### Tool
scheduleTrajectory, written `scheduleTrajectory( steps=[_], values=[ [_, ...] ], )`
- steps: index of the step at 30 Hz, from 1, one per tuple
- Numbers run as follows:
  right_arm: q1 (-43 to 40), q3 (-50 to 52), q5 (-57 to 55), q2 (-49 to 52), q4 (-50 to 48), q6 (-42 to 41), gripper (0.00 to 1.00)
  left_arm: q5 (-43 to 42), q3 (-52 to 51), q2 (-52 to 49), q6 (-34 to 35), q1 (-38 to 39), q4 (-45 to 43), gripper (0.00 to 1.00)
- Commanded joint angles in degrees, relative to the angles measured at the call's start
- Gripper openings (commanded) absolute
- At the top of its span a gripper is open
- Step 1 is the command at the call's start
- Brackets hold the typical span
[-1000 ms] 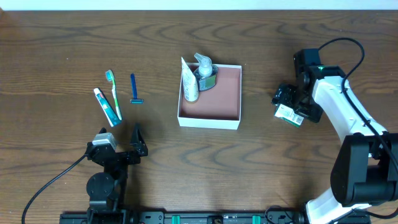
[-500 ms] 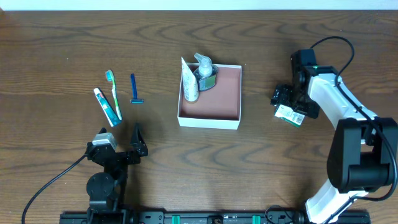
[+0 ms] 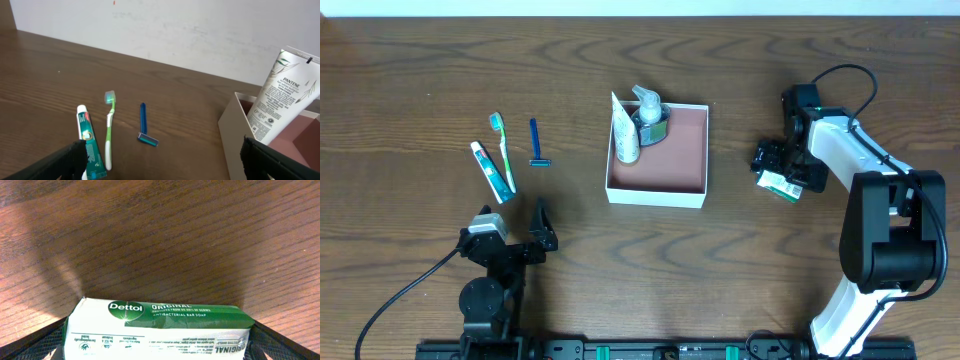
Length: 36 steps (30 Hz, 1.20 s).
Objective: Pack container
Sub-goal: 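Lower the right gripper onto the Dettol soap bar and grasp, then carry the Dettol bar into the box and lower it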
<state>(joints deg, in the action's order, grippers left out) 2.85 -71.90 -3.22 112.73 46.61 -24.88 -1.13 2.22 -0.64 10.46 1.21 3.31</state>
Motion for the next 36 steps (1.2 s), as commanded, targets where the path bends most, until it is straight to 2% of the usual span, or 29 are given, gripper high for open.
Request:
scheduleTrajectory(
  steps=[1,11,15,24,29,36],
  values=[
    [0.2,-0.2,1.9,1.7,0.4,0.5,0.99,0.2,-2.0,0.0,-0.8,-0.3,0.8,0.98],
    [0.2,-0.4,2.0,1.6,-2.3,0.3,0.88,0.2,-2.0,0.0,-0.8,-0.3,0.8,0.98],
    [0.2,-2.2,2.0,1.2,-2.9,1.3,0.87,0.2,-2.0,0.0,-0.8,-0.3,0.8,0.98],
    [0.2,-14.0,2.4,0.5,2.9,4.2,0.87,0.2,-2.0,0.0,-0.8,-0.3,0.8,0.98],
    [0.9,-22.7,6.4,-1.3,7.0,7.4,0.87,0.2,-2.0,0.0,-0.8,-0.3,0.8,0.98],
    [4.9,-28.7,10.2,-5.7,7.3,8.7,0.88,0.2,-2.0,0.0,-0.8,-0.3,0.8,0.98]
  ],
)
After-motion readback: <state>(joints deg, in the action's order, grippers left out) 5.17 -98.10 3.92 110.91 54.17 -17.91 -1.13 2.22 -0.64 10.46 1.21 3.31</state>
